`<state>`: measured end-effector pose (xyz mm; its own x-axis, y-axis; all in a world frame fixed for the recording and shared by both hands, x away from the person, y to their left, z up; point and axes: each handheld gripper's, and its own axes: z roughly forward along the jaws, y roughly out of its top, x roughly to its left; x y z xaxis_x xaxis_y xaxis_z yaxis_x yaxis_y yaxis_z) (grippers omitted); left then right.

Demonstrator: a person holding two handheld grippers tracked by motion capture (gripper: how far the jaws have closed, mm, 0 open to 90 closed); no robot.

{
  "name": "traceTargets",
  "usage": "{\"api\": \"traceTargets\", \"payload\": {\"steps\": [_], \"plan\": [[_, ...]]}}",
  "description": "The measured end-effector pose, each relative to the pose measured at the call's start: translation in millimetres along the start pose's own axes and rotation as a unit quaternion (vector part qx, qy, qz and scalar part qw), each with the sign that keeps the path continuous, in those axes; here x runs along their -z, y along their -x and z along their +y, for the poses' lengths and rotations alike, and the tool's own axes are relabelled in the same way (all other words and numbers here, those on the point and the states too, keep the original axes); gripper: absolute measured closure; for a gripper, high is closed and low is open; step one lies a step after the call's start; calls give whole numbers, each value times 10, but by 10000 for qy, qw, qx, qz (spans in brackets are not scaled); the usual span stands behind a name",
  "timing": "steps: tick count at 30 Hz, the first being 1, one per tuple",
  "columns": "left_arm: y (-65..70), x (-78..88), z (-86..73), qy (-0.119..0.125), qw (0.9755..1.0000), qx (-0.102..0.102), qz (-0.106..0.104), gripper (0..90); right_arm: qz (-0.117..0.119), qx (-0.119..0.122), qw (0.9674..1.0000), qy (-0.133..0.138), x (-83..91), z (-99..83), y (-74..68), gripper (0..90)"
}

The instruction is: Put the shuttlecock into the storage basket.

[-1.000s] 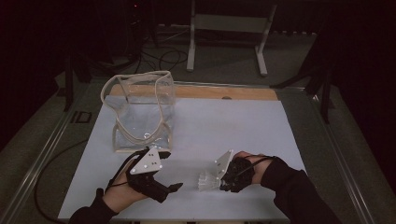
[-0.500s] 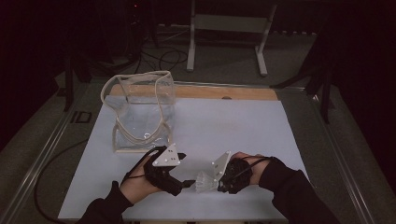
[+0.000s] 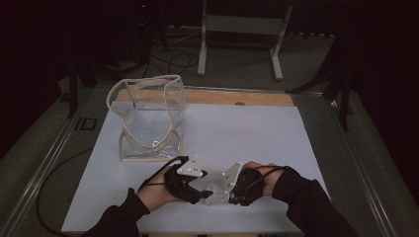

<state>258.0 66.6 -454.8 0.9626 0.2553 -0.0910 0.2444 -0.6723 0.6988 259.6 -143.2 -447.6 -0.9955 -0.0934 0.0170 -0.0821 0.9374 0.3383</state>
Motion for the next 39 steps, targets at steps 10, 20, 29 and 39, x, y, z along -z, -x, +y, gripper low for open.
{"api": "traceTargets", "payload": {"steps": [10,20,29,39], "plan": [[-33,-121,-1,-169,9995,-63,-251,581,39,104,9999,49,-20,17,-19,661],[-29,-193,18,-245,9982,-146,-519,715,72,165,9998,65,-31,34,-27,661],[-41,-205,39,-401,9975,-188,-552,898,95,80,9999,59,-54,14,17,661],[-44,-173,81,-621,9959,-306,-588,900,100,98,9999,34,-98,48,11,657]]}}
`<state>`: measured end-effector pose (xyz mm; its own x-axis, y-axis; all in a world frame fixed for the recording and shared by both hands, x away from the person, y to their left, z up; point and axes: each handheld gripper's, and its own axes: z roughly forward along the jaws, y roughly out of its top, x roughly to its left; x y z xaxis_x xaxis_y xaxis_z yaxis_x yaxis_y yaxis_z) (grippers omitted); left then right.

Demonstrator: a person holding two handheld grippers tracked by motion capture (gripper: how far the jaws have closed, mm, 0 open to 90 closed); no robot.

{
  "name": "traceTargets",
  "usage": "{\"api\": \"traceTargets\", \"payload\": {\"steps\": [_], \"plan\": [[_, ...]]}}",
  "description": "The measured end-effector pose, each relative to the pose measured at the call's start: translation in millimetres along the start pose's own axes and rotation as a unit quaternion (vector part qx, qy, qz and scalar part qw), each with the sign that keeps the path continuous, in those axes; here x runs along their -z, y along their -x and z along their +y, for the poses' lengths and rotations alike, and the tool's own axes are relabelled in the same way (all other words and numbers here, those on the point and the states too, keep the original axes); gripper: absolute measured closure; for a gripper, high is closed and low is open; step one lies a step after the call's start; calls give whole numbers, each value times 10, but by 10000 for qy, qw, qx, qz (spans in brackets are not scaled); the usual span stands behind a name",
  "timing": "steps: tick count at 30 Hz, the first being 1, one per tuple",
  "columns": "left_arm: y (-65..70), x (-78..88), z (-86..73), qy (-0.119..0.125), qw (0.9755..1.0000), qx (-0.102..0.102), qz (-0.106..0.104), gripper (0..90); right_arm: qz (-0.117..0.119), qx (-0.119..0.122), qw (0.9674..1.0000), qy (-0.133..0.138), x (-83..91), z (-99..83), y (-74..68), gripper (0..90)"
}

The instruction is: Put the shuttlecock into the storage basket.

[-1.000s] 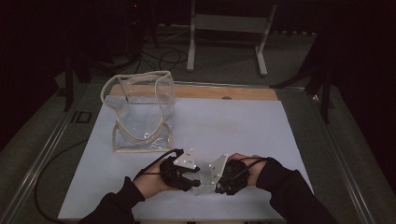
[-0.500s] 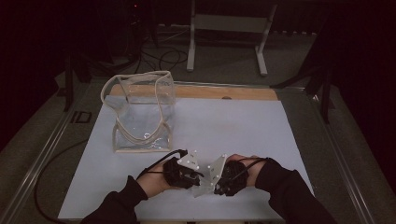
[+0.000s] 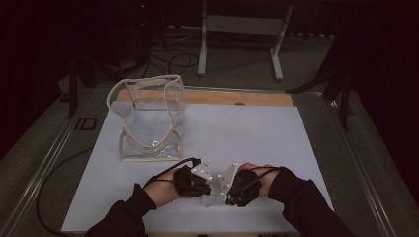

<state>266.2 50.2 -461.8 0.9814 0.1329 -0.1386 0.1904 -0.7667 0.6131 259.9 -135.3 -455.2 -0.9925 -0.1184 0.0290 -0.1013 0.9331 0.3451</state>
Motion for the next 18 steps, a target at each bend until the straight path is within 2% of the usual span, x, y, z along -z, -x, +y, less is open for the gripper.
{"api": "traceTargets", "payload": {"steps": [5,9,12,14,16,18], "plan": [[-19,36,-7,39,10000,38,-15,900,-113,-79,9999,11,8,5,13,644],[-35,64,-14,16,10000,17,56,900,-174,-418,9989,124,7,-22,61,517],[-57,105,-29,103,9998,77,142,900,-244,-665,9974,155,8,-57,95,435],[-67,137,-32,120,9996,154,209,900,-294,-813,9960,223,20,-89,118,389],[-70,165,-34,141,9995,150,252,900,-404,-970,9941,269,35,-122,132,304],[-69,194,-34,141,9994,145,294,900,-506,-1109,9922,269,48,-161,157,259]]}}
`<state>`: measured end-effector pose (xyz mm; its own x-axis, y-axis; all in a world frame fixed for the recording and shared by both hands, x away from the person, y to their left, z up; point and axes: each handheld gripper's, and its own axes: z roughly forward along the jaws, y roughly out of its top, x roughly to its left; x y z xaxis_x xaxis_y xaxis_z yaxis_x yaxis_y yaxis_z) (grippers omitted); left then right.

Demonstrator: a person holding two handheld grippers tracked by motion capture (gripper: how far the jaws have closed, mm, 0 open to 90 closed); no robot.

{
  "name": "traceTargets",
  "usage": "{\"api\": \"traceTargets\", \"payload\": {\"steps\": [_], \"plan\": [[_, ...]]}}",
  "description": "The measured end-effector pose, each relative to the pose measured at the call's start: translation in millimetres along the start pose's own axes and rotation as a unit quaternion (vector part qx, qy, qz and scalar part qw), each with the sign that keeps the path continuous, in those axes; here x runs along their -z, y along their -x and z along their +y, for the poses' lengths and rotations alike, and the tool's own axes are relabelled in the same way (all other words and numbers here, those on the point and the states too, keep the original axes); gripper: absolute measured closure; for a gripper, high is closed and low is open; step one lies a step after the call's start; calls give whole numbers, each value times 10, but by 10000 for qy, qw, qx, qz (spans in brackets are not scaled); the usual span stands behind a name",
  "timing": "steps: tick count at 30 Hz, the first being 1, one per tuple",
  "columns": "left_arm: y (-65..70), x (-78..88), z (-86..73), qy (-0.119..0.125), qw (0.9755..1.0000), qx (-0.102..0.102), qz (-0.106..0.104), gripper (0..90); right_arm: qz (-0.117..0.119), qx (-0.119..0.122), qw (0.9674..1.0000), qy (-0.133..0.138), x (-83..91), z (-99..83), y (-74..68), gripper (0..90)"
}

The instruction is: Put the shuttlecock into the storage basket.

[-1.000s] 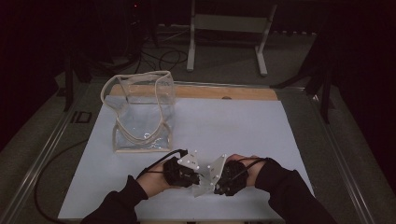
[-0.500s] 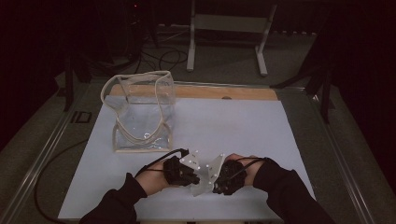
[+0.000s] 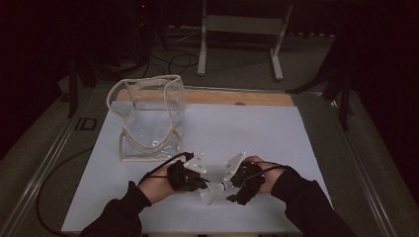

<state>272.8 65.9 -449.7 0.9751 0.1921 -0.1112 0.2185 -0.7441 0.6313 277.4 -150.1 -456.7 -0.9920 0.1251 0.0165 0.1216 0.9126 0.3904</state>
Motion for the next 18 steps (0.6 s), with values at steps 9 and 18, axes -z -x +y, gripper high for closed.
{"api": "traceTargets", "payload": {"steps": [9,18], "plan": [[-1,118,32,12,9998,124,179,900,-208,-709,9971,162,47,-162,146,95],[-22,269,56,118,9992,326,206,900,-466,-1120,9909,588,127,-333,228,92]]}}
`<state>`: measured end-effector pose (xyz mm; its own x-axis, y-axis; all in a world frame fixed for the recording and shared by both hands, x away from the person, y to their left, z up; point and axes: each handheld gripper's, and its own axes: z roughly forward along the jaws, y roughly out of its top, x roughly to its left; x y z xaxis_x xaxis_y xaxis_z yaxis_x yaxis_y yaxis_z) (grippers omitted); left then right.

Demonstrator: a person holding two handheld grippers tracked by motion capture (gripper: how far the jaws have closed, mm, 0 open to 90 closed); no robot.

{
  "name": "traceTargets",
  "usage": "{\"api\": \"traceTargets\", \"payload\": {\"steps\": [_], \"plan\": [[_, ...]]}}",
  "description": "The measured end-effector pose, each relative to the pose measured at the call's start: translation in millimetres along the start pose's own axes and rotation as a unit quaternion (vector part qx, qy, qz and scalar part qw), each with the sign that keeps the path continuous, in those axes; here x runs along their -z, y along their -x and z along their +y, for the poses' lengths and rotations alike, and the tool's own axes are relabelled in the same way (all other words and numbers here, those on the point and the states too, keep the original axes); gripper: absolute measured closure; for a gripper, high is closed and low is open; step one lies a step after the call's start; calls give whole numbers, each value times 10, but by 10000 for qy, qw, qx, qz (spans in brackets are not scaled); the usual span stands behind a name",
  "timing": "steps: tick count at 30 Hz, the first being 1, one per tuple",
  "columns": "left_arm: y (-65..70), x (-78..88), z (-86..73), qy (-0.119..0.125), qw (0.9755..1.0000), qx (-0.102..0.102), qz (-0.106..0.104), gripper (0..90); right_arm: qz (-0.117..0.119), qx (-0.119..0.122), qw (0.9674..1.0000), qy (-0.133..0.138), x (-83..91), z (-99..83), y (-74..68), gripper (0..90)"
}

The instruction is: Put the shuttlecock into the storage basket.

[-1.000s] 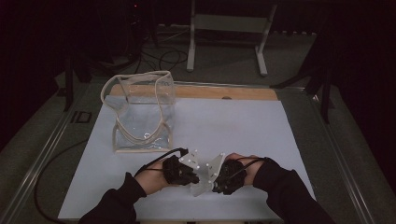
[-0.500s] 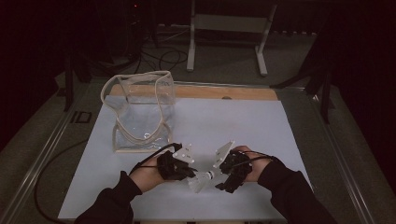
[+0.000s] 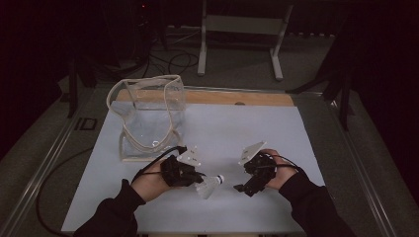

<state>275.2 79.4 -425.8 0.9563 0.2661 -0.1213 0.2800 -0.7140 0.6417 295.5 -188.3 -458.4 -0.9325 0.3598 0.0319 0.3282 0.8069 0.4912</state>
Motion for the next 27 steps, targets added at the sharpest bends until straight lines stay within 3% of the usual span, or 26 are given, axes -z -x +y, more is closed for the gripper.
{"api": "traceTargets", "payload": {"steps": [5,6,11,17,24,27], "plan": [[-22,122,28,115,9999,87,61,900,-27,-188,9995,252,22,-115,22,91],[-25,143,31,166,9998,92,51,900,68,-258,9993,246,22,-138,28,91],[-36,254,48,252,9995,105,132,900,25,-307,9988,392,21,-240,48,91],[-56,436,66,427,9986,102,280,900,-139,-55,9975,695,17,-384,64,90],[-66,693,95,731,9957,147,545,900,-129,-277,9973,668,7,-548,66,90],[-70,808,102,837,9942,174,658,900,-91,-402,9961,774,9,-618,72,91]]}}
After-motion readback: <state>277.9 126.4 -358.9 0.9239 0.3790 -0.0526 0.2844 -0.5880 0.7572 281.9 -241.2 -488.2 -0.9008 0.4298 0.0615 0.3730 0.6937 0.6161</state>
